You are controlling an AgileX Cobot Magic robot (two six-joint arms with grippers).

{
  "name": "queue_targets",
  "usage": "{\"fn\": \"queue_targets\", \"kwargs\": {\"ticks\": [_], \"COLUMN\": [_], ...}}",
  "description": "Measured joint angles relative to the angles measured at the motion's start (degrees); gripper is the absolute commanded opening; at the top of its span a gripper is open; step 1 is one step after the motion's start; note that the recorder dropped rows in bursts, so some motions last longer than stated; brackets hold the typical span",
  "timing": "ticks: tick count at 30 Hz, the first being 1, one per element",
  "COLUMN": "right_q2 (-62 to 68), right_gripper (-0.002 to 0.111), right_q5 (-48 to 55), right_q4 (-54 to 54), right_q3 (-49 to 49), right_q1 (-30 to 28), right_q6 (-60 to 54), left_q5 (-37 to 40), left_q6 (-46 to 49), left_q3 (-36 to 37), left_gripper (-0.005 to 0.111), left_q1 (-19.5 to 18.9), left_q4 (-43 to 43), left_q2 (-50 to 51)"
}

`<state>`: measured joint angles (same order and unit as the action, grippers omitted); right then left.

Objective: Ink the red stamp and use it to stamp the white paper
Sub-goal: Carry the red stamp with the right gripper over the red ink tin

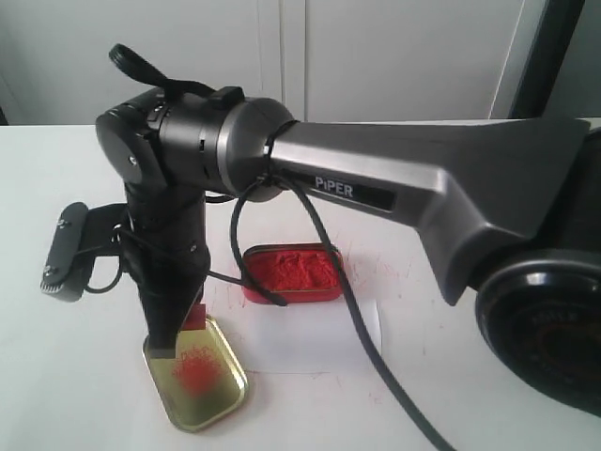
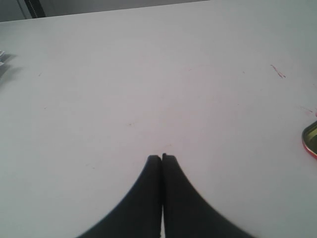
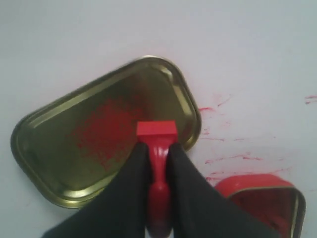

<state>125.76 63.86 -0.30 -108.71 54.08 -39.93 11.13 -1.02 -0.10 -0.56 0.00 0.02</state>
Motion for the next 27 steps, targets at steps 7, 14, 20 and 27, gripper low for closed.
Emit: {"fn": "queue_targets", "kwargs": {"ticks": [7,14,20,27], "right_q2": [0.00,0.00,0.00,0.13], "right_gripper": [0.000,0.000,0.000,0.000], "right_q5": [0.11,-1.02,-1.95,-2.07], "right_q4": [0.00,0.00,-0.40,-0.50], "right_q3": [0.00,0.00,0.00,0.00], "right_q1": [-5.49,-12.36,-16.34,-17.11], "right_q6": [9.60,20.71,28.58,30.65], "left_q5": [0.00,0.00,0.00,0.00], "left_q6": [0.00,0.00,0.00,0.00], "left_q3": [0.00,0.00,0.00,0.00], "left_gripper": [0.000,0.000,0.000,0.000], "left_q1": [0.00,0.00,0.00,0.00], "left_q4": [0.00,0.00,0.00,0.00], "left_q2": [0.00,0.00,0.00,0.00]}}
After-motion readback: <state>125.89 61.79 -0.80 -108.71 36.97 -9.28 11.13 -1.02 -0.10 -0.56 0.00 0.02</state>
